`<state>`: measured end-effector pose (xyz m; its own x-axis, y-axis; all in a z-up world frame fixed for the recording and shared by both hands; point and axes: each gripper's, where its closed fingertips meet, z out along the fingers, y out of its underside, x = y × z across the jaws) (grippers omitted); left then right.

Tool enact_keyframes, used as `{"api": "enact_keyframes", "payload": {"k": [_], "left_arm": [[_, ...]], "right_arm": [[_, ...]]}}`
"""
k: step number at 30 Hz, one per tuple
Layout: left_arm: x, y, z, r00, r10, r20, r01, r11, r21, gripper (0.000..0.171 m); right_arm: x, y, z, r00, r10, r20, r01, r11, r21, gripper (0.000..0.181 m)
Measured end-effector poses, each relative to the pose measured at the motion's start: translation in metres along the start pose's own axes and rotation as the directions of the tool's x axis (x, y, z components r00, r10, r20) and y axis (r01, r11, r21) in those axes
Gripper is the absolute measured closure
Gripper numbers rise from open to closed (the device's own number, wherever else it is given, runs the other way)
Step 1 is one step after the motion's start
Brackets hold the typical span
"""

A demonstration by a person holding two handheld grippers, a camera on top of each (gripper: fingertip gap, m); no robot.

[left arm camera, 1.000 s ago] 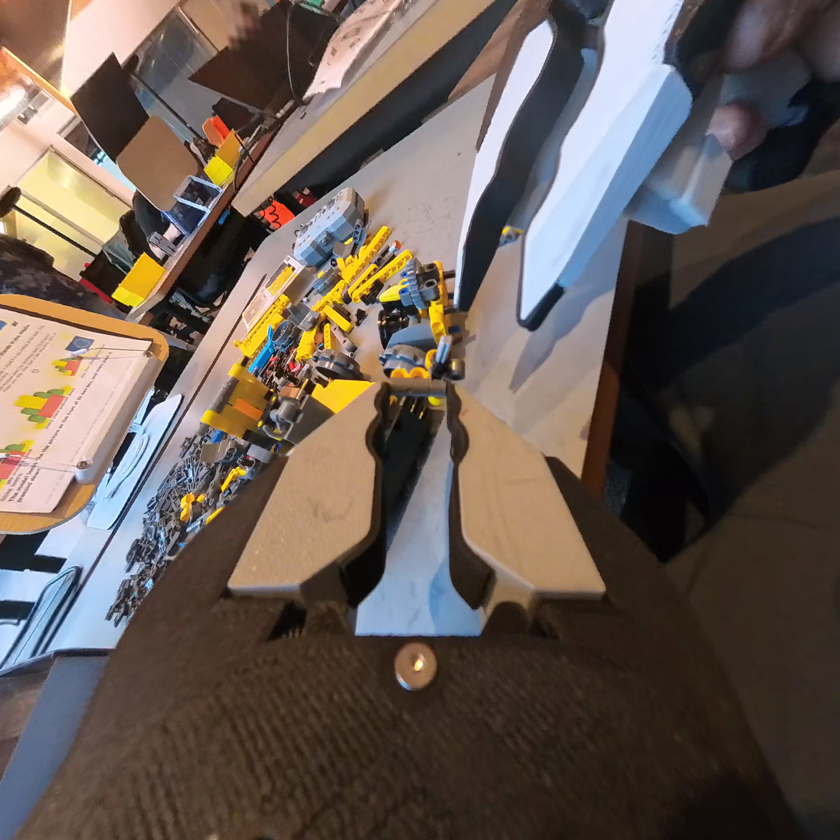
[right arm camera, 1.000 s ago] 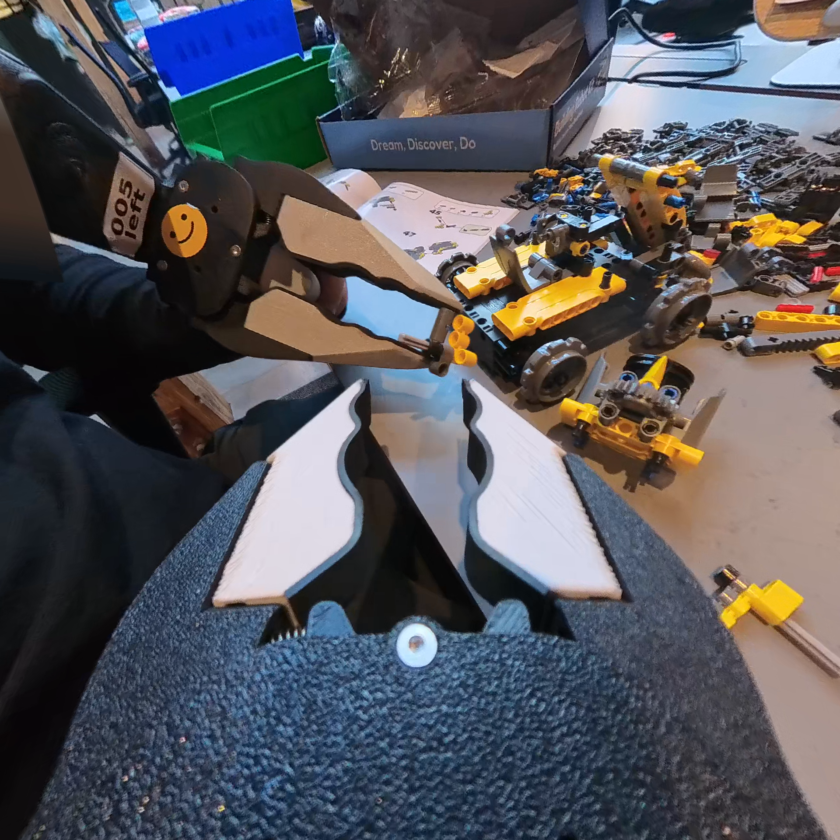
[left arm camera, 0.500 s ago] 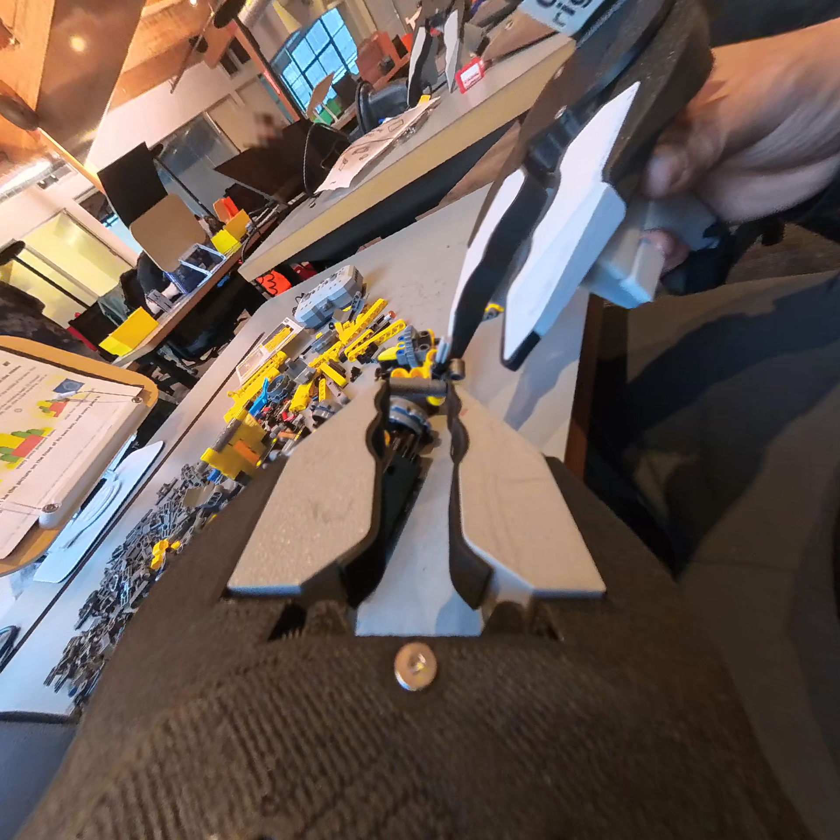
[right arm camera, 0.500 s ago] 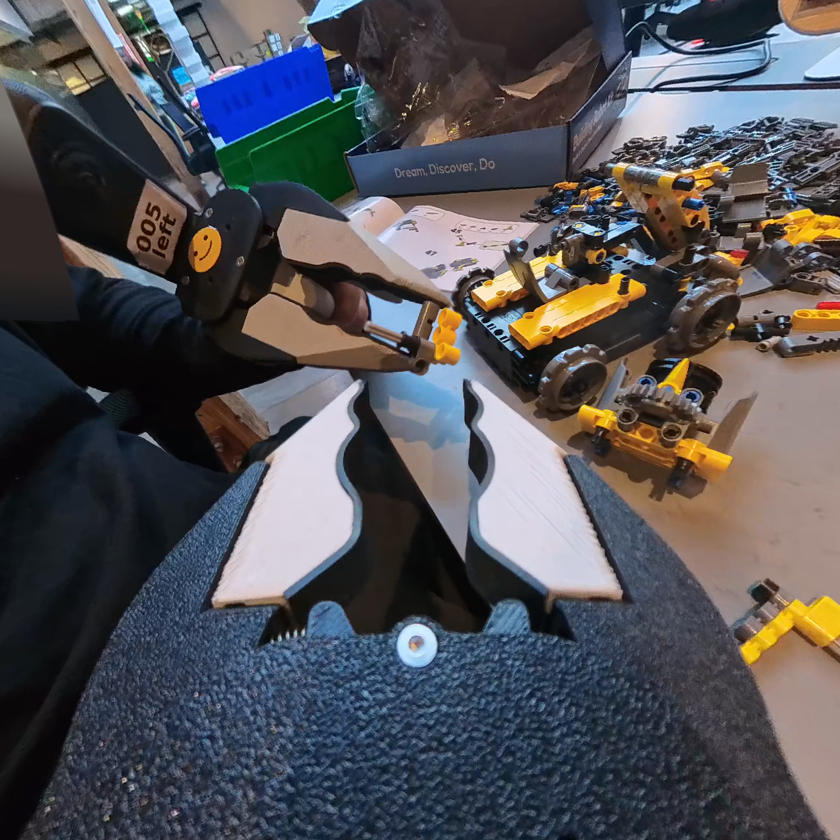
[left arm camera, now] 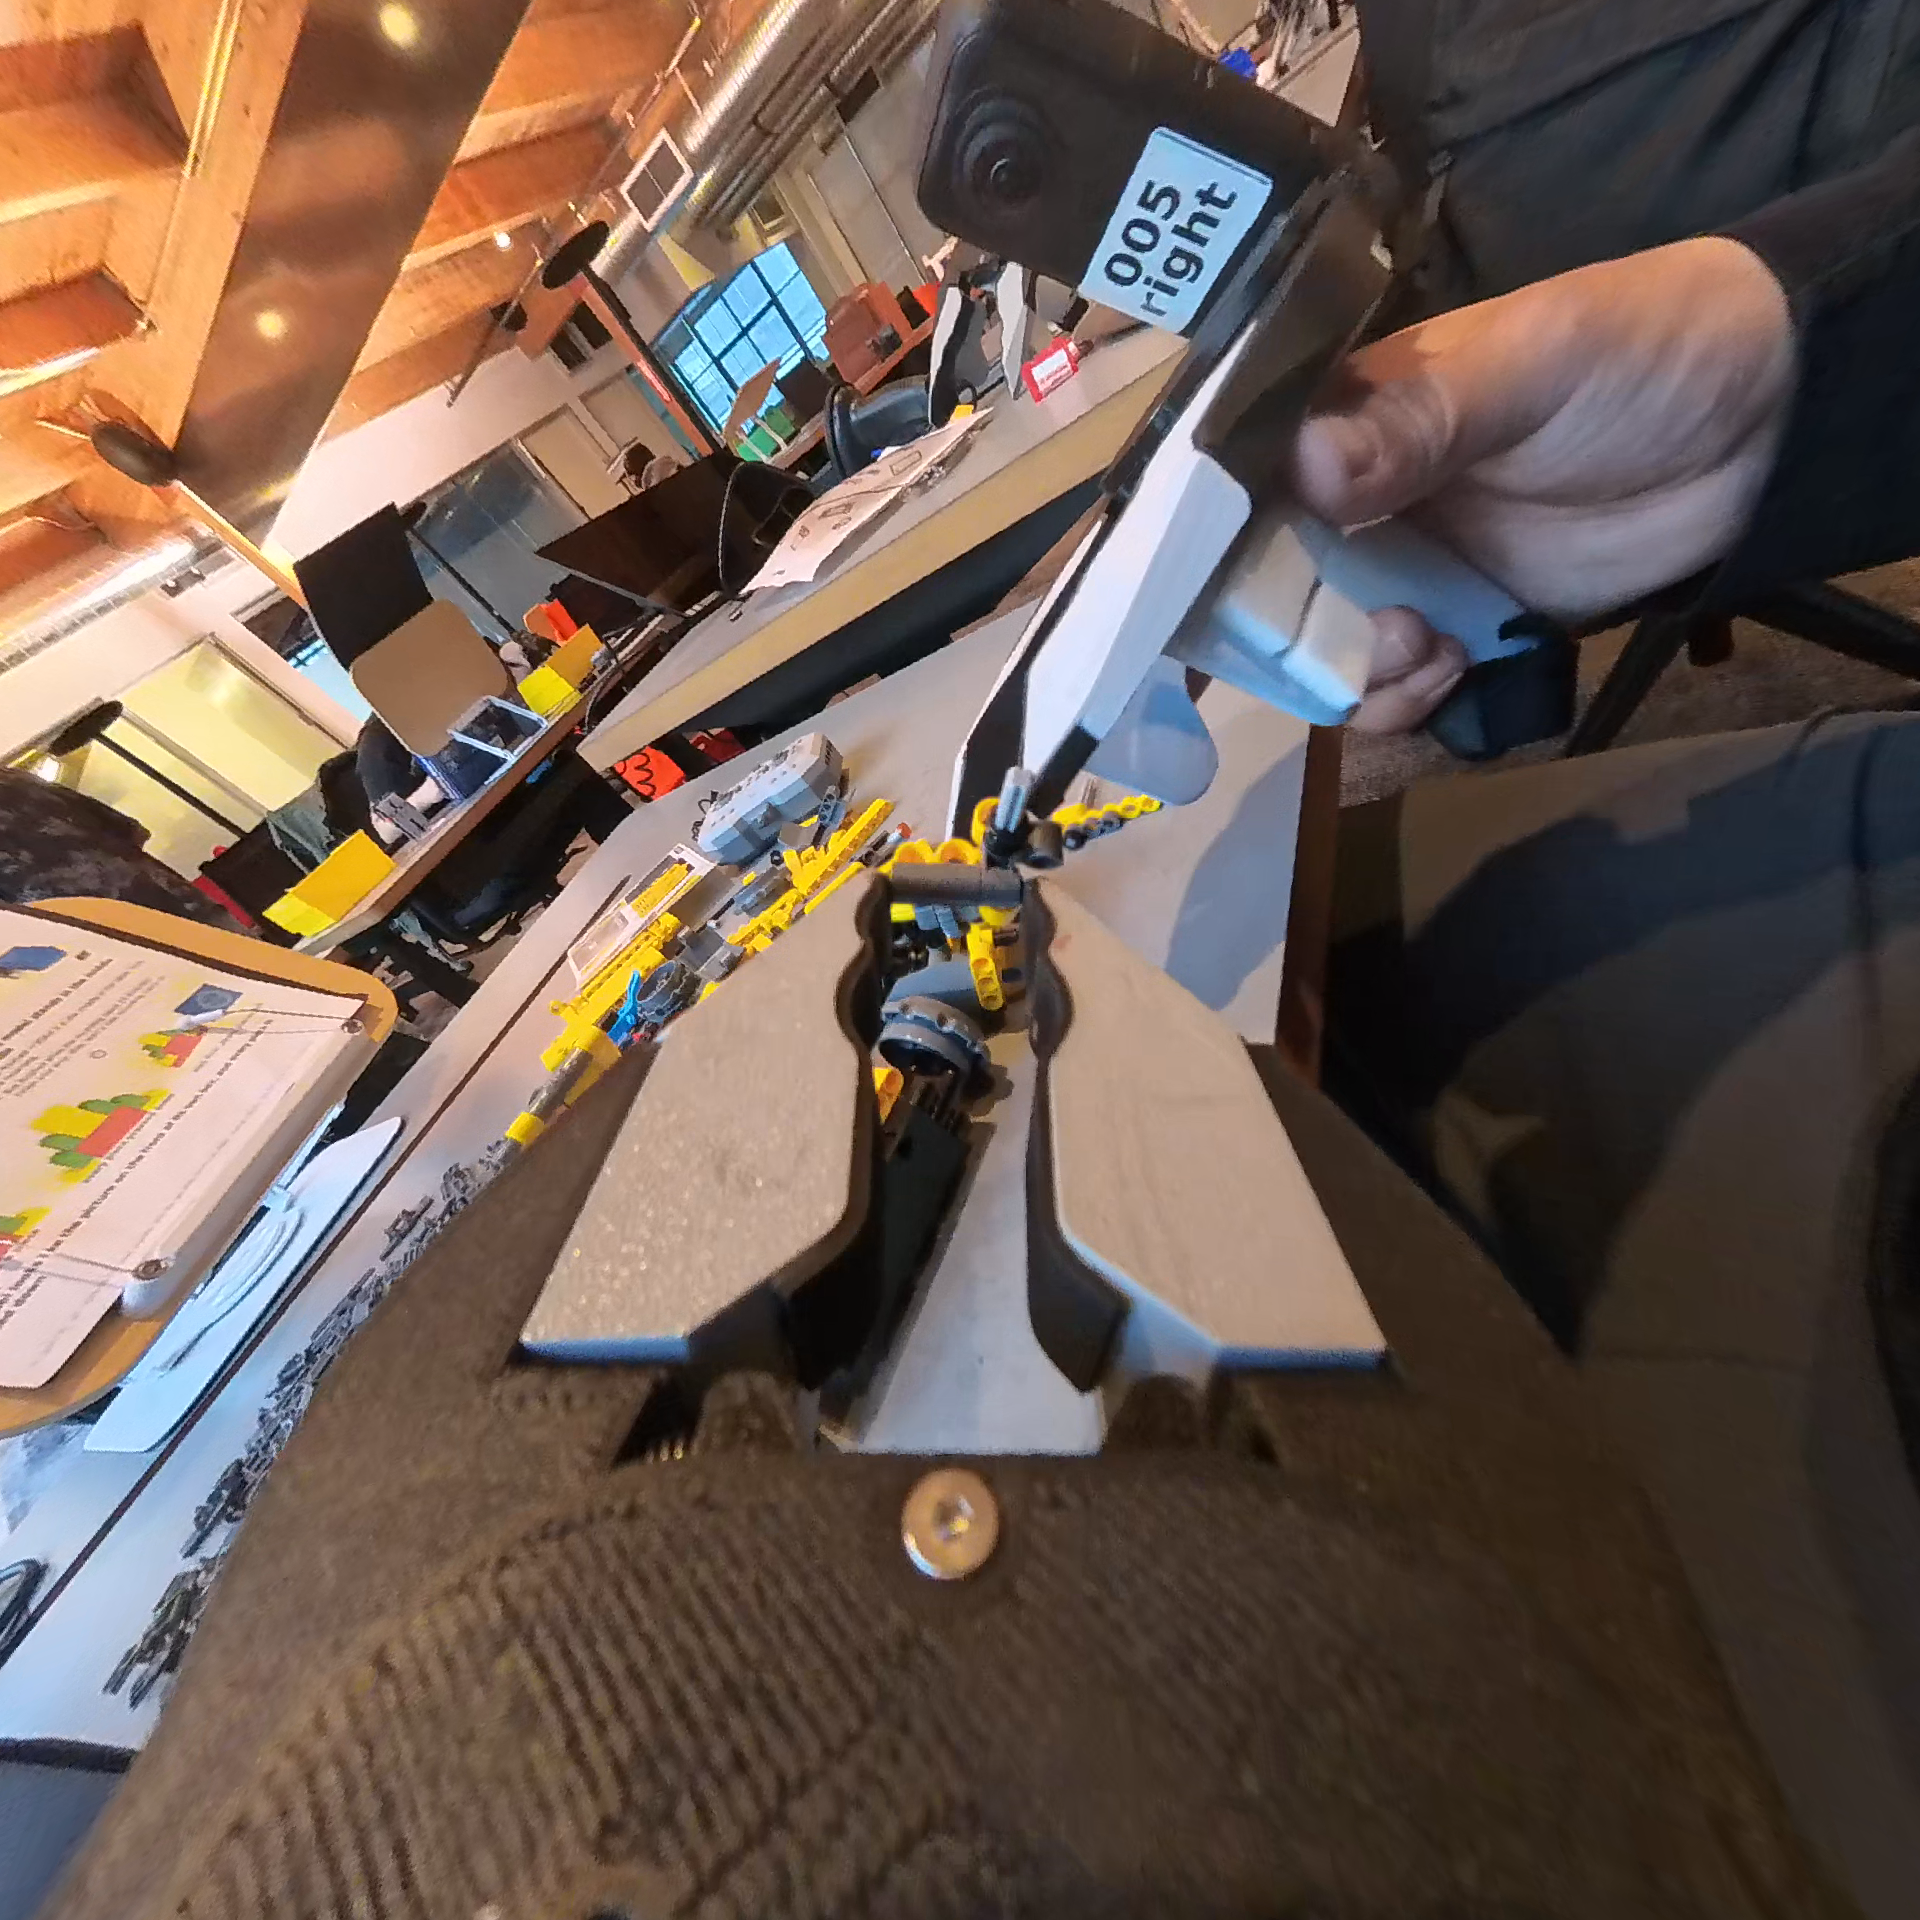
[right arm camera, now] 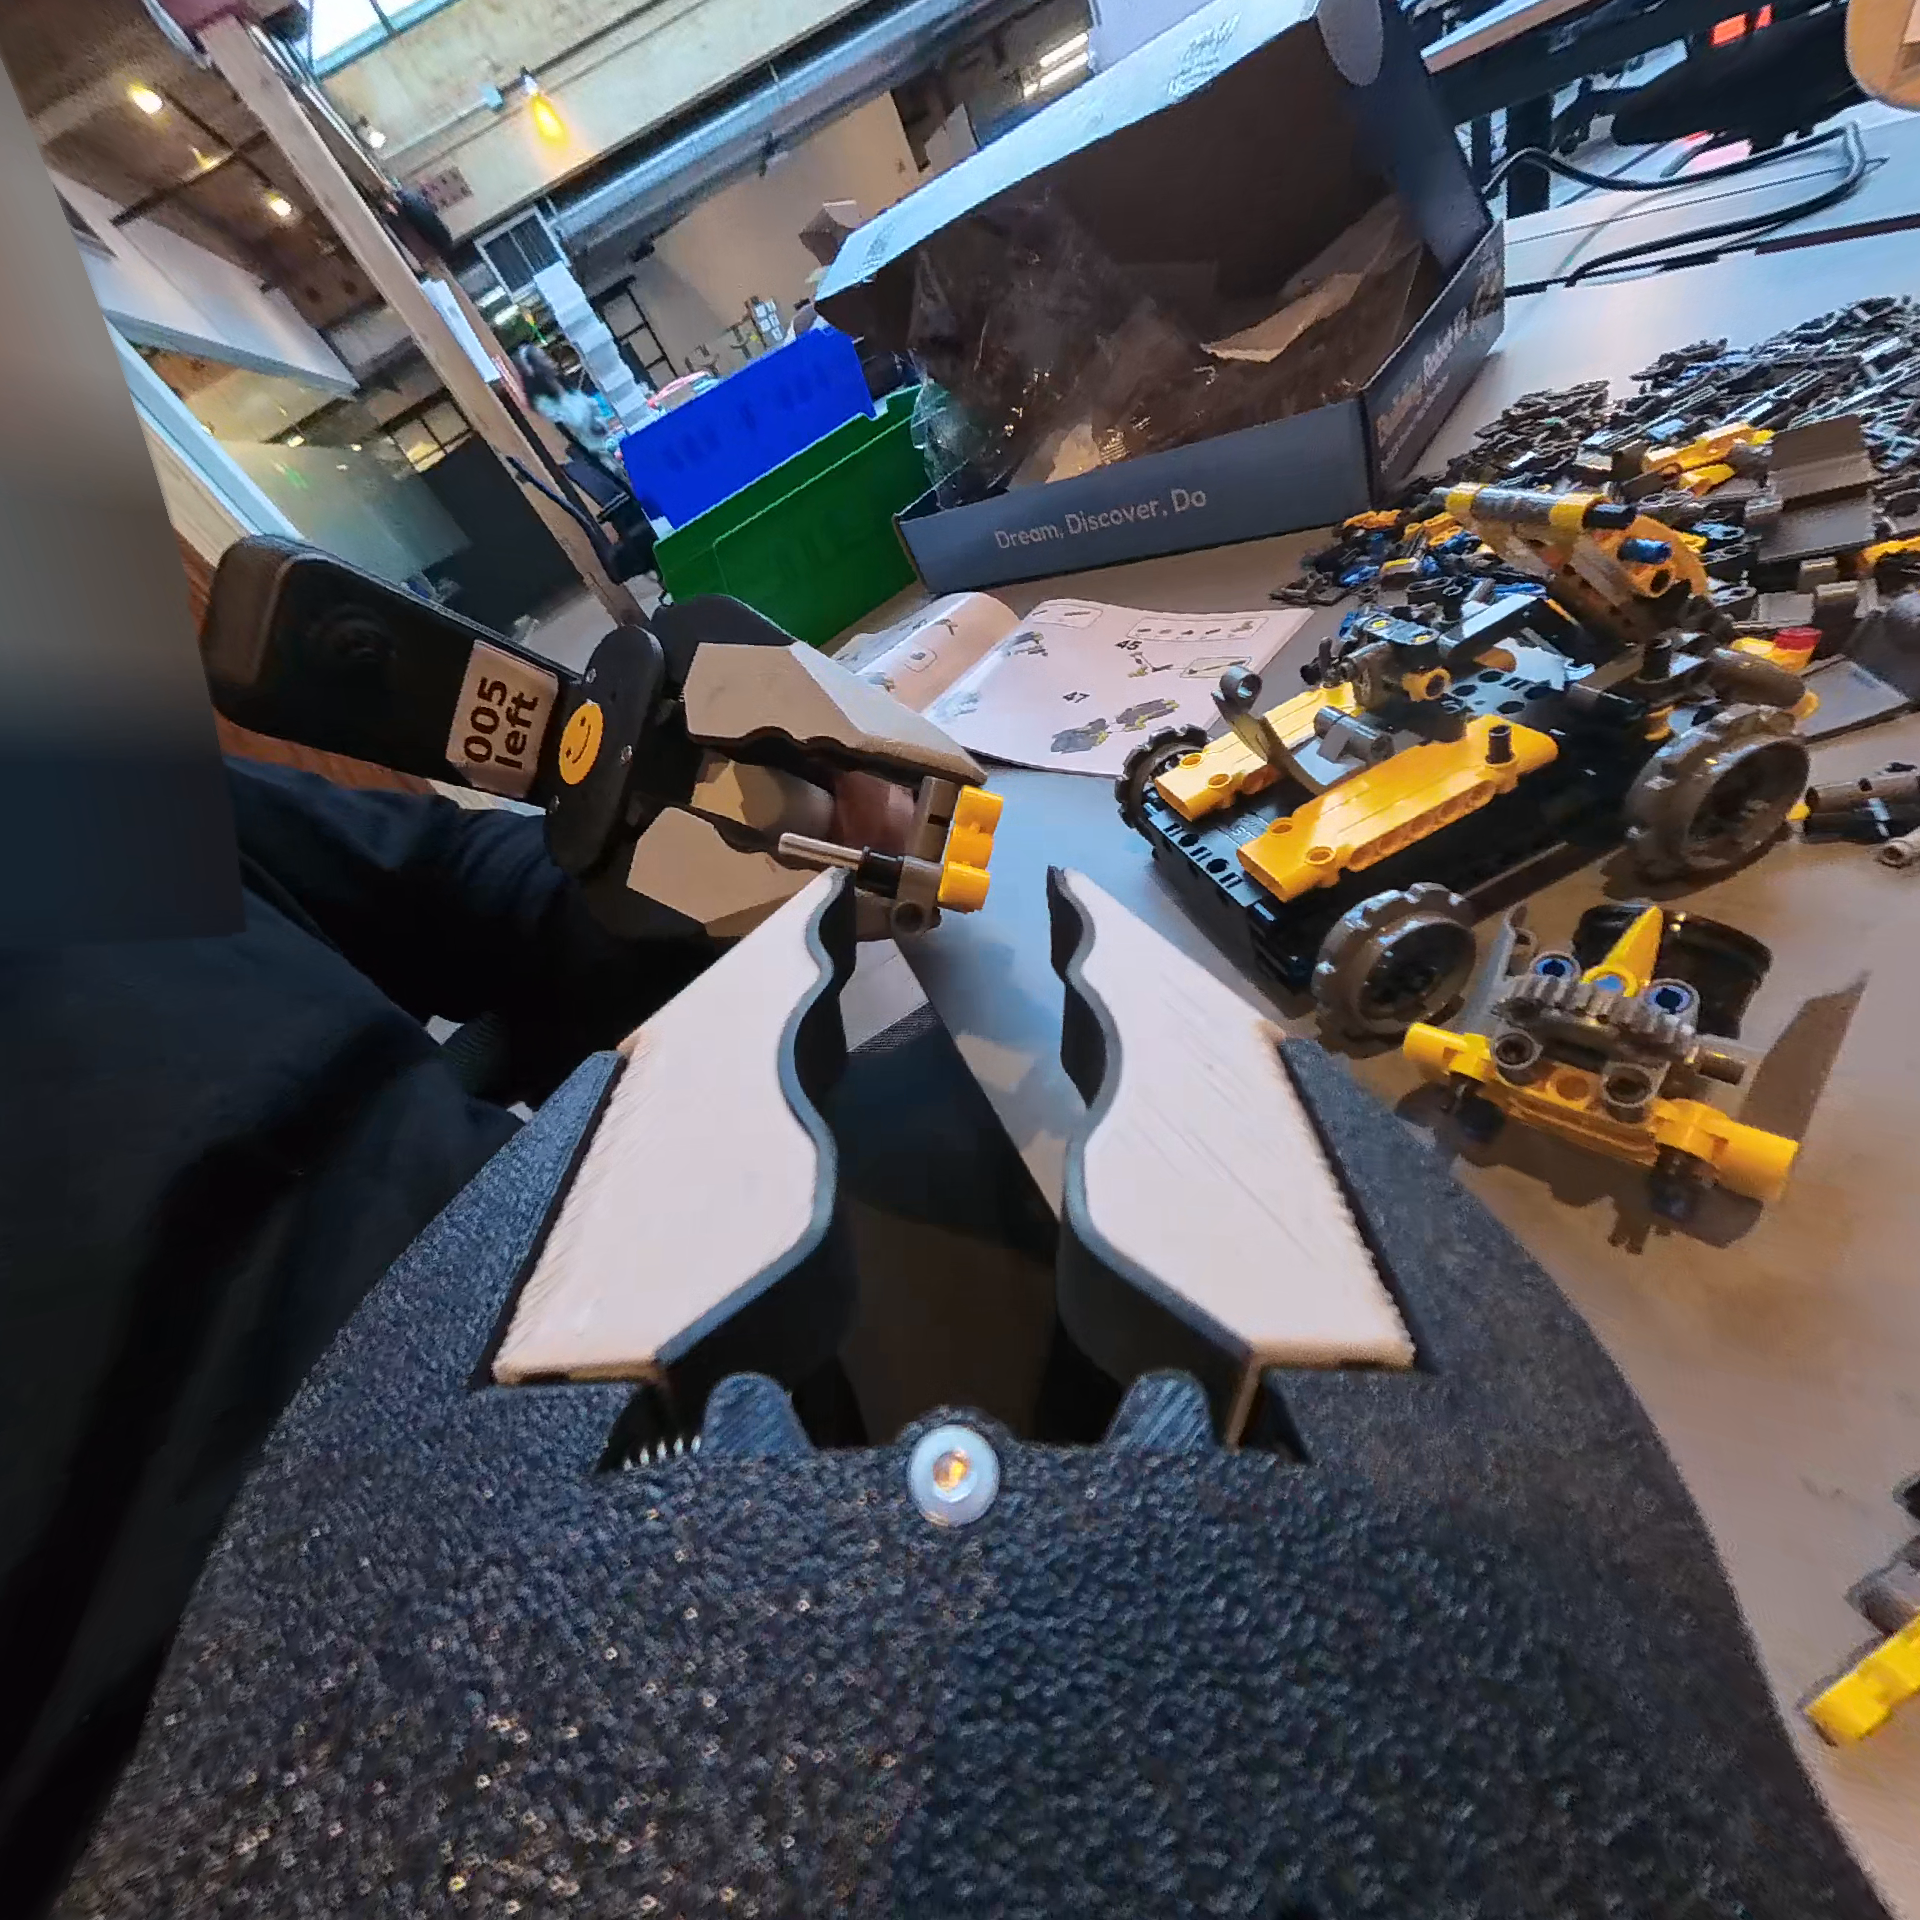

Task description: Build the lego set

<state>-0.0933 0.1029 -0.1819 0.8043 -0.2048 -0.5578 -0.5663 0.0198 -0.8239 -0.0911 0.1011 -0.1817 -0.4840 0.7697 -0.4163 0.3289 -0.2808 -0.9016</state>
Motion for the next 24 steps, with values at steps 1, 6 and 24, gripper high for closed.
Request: {"api": "enact_keyframes", "payload": {"k": [1,6,24], "left_arm": [[0.0,-0.001,0.0,1.0,0.002,0.0,-0.002,1.0,0.006,0.148],[0.002,-0.005,-0.001,1.0,0.009,-0.001,-0.009,1.0,0.021,0.148],[-0.001,0.001,0.001,1.0,-0.016,0.004,0.016,1.0,-0.004,0.148]], "right_arm": [[-0.001,0.0,0.0,1.0,0.004,0.005,-0.004,1.0,0.0,0.144],[-0.004,-0.004,-0.004,1.0,0.006,0.007,-0.006,1.0,0.015,0.145],[0.007,-0.002,-0.024,0.996,-0.069,-0.062,0.067,0.997,-0.026,0.144]]}}
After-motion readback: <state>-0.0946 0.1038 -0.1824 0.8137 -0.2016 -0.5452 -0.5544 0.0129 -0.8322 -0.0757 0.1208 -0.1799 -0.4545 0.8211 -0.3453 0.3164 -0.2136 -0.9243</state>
